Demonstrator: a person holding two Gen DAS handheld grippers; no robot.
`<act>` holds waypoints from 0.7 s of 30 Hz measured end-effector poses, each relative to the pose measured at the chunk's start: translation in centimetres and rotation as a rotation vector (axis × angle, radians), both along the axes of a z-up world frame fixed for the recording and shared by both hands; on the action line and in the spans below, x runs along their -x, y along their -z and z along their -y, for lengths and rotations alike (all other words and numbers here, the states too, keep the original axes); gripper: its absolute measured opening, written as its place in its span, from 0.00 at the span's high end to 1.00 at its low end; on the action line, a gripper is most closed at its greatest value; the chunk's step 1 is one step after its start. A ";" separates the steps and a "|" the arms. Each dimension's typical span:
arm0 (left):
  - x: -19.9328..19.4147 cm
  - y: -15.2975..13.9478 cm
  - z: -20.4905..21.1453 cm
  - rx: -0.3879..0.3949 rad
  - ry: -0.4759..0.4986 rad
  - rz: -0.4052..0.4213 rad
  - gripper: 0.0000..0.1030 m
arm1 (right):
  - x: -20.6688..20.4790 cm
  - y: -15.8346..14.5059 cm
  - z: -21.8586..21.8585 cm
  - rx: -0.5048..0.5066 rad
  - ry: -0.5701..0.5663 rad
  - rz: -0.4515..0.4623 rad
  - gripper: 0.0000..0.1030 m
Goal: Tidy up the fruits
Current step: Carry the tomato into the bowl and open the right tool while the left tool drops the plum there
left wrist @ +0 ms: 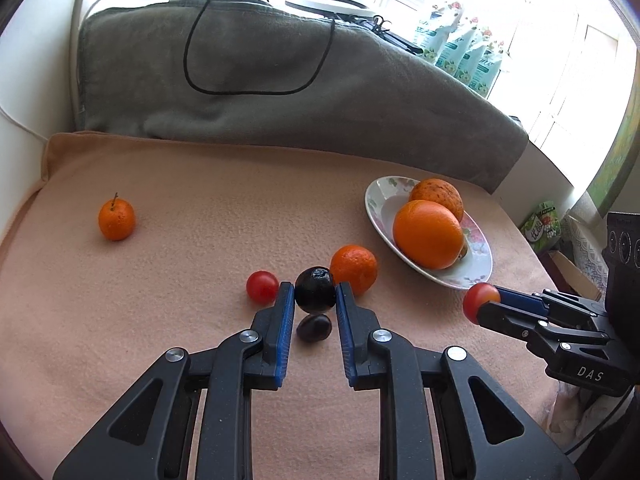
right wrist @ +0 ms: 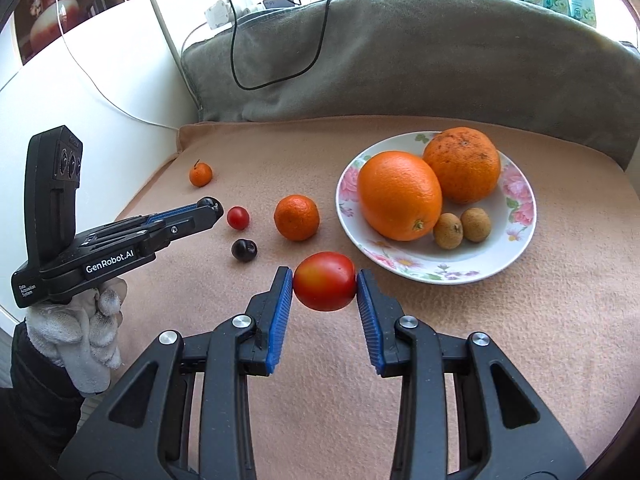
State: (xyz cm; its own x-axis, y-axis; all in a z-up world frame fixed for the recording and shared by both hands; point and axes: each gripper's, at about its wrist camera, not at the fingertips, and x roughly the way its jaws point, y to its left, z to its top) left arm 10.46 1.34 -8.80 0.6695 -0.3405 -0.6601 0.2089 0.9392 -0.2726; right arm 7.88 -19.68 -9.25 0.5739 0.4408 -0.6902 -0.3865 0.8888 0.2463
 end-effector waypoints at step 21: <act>-6.7 -2.8 9.1 -0.032 0.158 0.055 0.81 | -1.8 -0.3 5.9 -0.023 0.119 0.021 0.66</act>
